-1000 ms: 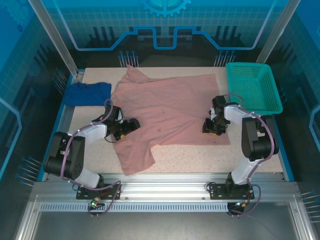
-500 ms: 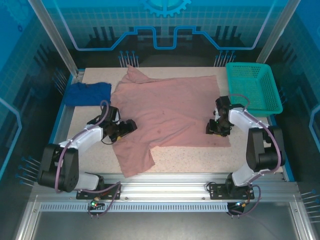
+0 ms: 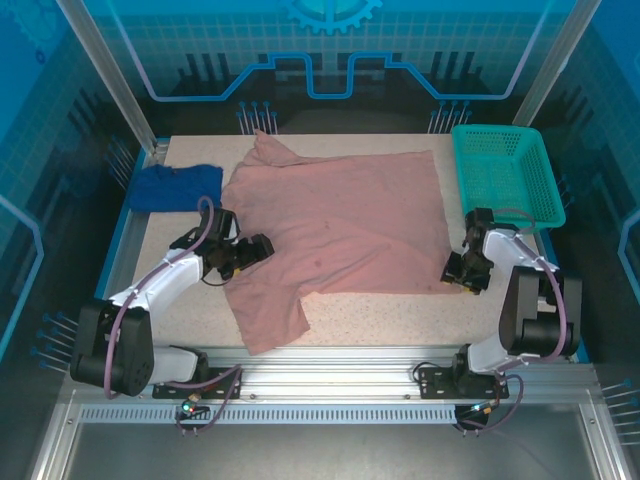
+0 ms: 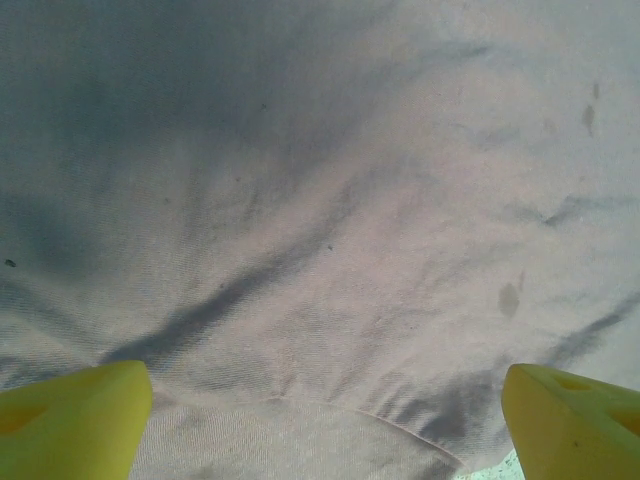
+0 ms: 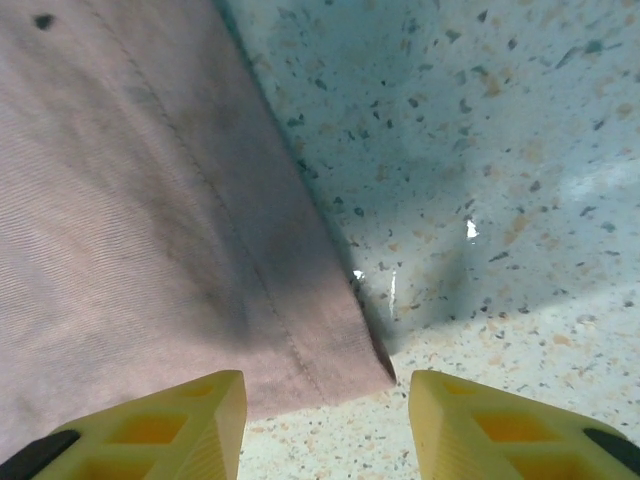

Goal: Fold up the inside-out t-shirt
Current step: Fold the T-shirt at the center of the table.

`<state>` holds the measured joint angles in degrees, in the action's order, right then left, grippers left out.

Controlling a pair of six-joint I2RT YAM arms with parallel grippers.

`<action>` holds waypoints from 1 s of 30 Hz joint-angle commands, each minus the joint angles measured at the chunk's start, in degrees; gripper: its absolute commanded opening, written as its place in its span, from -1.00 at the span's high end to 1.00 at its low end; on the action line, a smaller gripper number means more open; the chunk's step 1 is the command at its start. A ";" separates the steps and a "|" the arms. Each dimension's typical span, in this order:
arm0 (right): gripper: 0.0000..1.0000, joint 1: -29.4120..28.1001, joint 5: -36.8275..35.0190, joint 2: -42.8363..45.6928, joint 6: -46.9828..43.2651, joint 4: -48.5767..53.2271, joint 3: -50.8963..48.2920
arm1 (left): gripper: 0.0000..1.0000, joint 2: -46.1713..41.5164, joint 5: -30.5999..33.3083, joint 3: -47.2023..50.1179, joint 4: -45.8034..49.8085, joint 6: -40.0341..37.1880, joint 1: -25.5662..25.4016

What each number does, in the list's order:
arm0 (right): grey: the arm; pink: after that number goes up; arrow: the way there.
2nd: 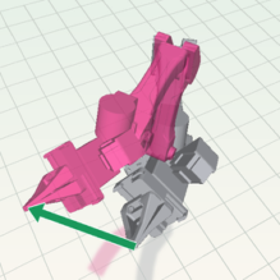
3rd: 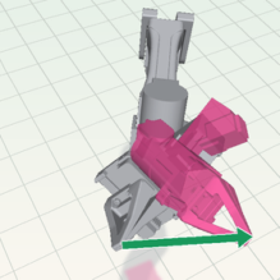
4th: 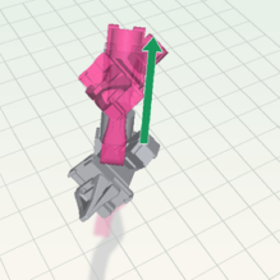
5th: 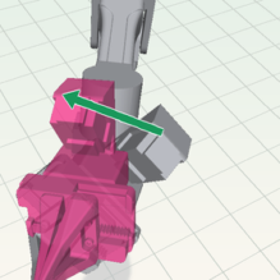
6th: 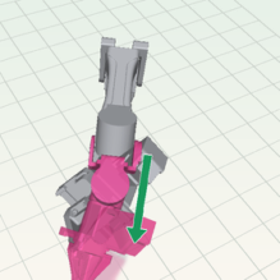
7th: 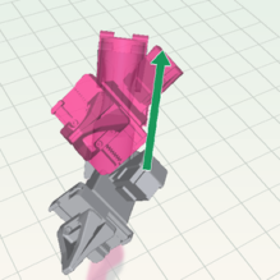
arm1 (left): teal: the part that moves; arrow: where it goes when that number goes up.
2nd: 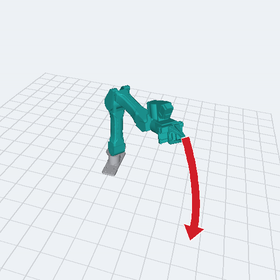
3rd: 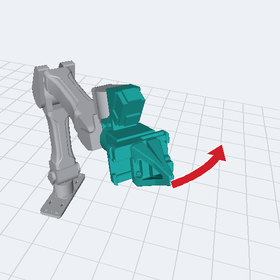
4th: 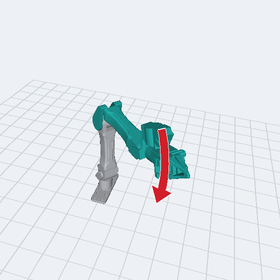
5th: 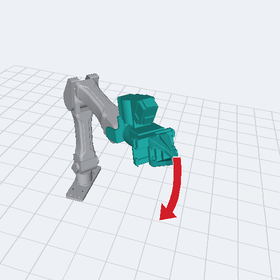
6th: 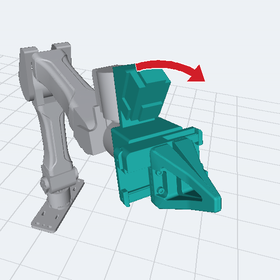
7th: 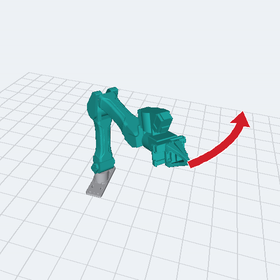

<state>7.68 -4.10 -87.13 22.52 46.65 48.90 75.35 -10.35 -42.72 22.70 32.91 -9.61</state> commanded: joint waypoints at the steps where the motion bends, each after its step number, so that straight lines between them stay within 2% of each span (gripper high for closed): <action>1: 0.12 0.88 0.97 -2.78 0.82 -1.00 -0.08 | -0.83 -0.86 -1.26 -1.98 2.86 -0.90 -0.59; 6: 0.35 1.40 0.94 -2.56 0.64 -2.25 -0.36 | -0.77 -2.89 1.12 -2.30 7.46 -0.77 -2.12; 13: 0.86 1.29 2.91 0.43 0.79 -4.10 -1.34 | -0.46 -8.28 5.93 0.69 18.72 4.00 -7.70; 22: 0.99 1.15 4.90 4.91 0.19 -4.42 -1.95 | -0.21 -13.36 10.07 6.20 31.15 16.72 -17.90; 30: 1.00 1.28 6.17 5.34 0.24 -5.15 -2.41 | -0.11 -11.74 7.71 9.42 34.85 21.89 -22.95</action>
<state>8.32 0.54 -82.83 22.94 41.89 47.55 63.33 -2.15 -34.63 53.28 51.13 -31.29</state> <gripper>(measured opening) 0.047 0.565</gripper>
